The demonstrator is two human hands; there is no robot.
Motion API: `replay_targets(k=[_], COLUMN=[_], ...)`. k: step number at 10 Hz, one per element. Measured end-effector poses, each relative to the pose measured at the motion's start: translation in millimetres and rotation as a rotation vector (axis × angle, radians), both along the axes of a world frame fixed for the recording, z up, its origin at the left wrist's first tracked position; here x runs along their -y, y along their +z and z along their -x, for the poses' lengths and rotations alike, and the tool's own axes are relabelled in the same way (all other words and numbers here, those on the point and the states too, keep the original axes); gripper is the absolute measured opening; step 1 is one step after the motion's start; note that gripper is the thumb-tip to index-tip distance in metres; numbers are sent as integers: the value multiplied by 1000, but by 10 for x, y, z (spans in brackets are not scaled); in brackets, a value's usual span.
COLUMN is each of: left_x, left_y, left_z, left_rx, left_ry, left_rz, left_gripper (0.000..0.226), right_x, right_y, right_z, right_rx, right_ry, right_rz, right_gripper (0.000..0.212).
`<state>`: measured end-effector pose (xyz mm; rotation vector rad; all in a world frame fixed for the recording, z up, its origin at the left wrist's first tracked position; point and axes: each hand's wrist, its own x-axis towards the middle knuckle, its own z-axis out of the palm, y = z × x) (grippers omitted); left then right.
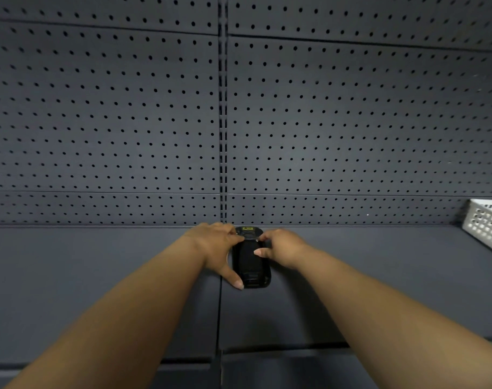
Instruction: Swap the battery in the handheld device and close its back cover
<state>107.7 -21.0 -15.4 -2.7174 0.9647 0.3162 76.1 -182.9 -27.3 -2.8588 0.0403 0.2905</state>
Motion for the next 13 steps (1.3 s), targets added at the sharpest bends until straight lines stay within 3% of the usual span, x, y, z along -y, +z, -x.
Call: replay_targets(k=[5,9,11,12,13], left_x=[75,24,-34,-104,-153], left_y=[56,-32,-86,-64,80], left_z=[-33,-19,15,98,113], left_rx=[100,-38,-91,-189,-237], left_ry=[-63,66,115,170,274], left_rz=[-30,108,185,210,386], left_gripper=[106,102,105,105,80], right_x=[-2,-9,-17,29,183], right_y=[22,-24,10,184,658], right_z=[20,13,79,184,323], right_rx=[-19,-10,-25,-59,108], right_ry=[0,-39,-6,-16,-42], right_rz=[-17,-106,-59,-139,-418], right_gripper=[51,48,49,54,47])
